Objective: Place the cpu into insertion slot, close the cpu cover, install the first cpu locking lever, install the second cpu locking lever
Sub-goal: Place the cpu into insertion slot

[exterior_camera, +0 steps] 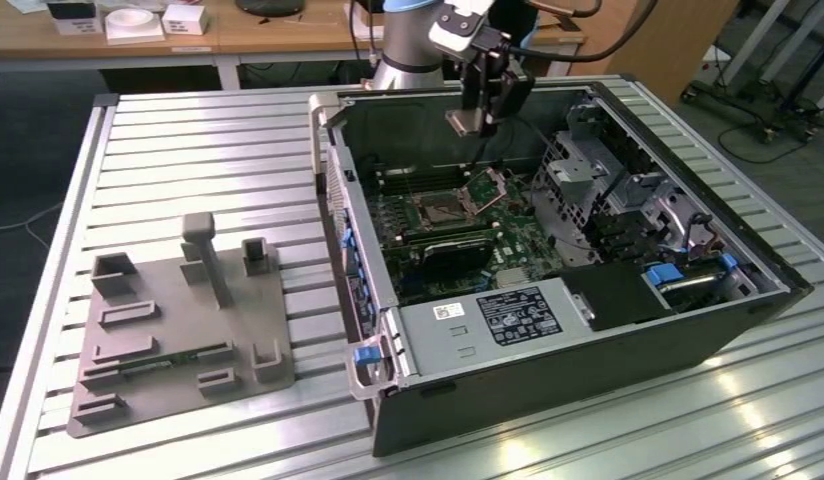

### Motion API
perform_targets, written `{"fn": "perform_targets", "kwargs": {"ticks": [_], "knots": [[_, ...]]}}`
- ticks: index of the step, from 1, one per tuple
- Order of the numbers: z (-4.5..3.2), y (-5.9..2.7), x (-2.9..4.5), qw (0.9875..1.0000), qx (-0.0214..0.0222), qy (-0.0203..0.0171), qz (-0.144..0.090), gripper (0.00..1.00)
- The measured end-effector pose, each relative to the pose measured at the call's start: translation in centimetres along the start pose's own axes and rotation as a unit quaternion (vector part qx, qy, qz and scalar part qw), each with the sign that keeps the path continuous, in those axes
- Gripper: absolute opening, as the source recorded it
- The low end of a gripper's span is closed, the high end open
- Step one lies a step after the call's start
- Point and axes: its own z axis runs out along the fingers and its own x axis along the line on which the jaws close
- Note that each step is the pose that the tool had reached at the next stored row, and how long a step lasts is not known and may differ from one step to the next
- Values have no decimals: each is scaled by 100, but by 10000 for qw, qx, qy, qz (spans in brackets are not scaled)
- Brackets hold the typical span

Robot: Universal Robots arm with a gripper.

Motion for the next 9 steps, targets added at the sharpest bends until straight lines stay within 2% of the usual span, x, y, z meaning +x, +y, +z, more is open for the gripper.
{"fn": "perform_targets", "kwargs": {"ticks": [9], "knots": [[44,-4,-1,10000,2,8,-98,54]]}}
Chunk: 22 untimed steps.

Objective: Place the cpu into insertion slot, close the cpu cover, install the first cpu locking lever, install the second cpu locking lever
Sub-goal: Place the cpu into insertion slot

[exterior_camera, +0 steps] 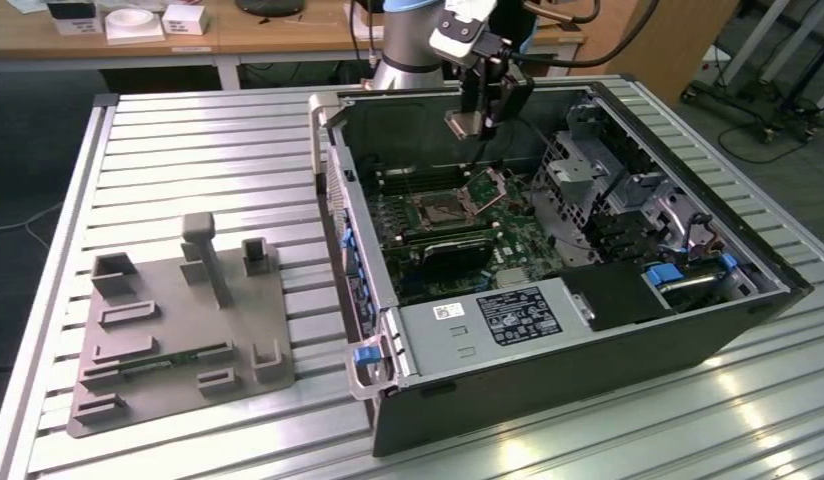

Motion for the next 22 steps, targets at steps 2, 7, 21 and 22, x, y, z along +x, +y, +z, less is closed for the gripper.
{"fn": "perform_targets", "kwargs": {"ticks": [2,7,21,22], "knots": [[1,0,0,10000,0,1,0,54],[10,0,1,10000,-2,-1,26,54],[132,-8,4,9992,113,-23,381,54],[144,-9,5,9992,125,-22,382,54]]}}
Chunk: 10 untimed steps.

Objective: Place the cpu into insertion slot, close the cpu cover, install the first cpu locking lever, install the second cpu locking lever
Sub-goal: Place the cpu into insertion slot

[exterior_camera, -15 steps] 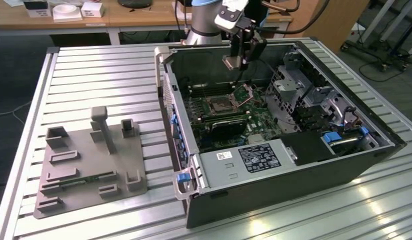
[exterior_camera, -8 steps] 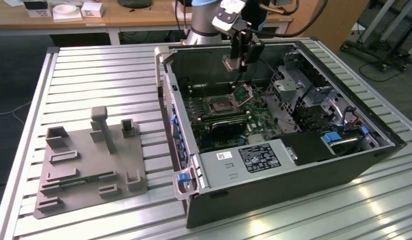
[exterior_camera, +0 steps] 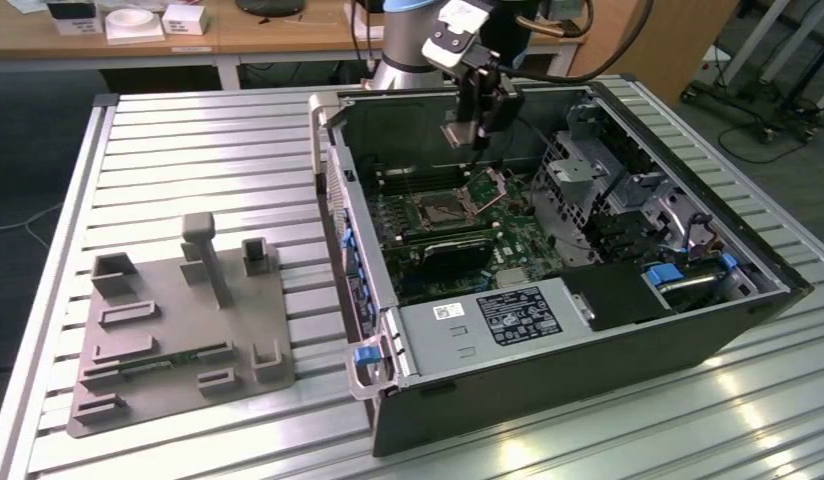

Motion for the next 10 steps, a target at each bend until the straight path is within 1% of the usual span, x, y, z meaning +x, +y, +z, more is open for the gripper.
{"fn": "perform_targets", "kwargs": {"ticks": [7,10], "knots": [[116,-6,14,10000,68,1,17,54],[170,-8,43,10000,94,1,31,54]]}}
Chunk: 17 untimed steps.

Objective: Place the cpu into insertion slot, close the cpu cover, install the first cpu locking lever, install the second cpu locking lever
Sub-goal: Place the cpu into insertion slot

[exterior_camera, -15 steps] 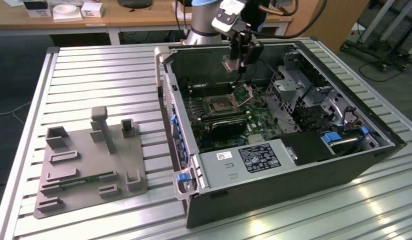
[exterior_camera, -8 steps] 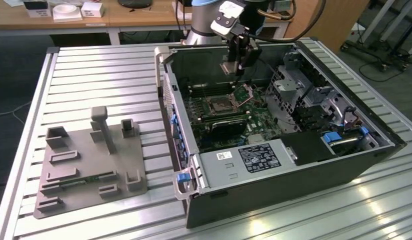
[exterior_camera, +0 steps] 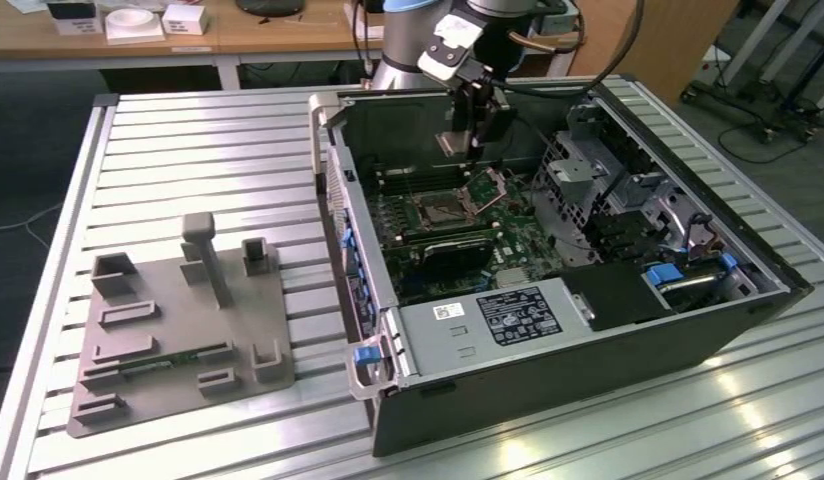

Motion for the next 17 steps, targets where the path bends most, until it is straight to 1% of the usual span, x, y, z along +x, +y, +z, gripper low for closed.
{"fn": "perform_targets", "kwargs": {"ticks": [3,8,11,15,17], "knots": [[55,-2,41,10000,21,0,12,54],[149,-3,146,10000,58,0,36,54],[204,-2,192,10000,71,-1,62,54],[277,-1,212,9999,74,12,72,54],[294,-1,212,9999,74,22,73,54]]}}
